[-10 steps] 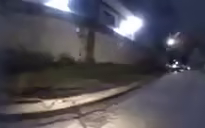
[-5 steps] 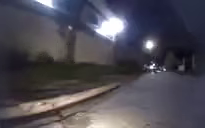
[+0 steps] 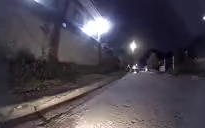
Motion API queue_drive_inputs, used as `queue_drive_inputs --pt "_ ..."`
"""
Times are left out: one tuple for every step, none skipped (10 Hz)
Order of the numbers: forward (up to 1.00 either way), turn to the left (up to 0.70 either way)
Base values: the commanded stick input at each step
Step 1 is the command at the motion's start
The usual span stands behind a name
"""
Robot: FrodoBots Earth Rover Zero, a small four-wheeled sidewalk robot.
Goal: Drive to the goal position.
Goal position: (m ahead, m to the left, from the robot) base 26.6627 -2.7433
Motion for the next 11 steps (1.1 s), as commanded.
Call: queue_drive_inputs --pt "0.00 0.00" --pt "0.00 0.00" --pt "0.09 0.00" --pt "0.33 0.00" --pt "0.50 0.00" --pt "0.50 0.00" --pt "0.50 0.00" --pt "0.50 0.00" --pt "0.50 0.00" --pt "0.50 0.00" --pt "0.50 0.00"
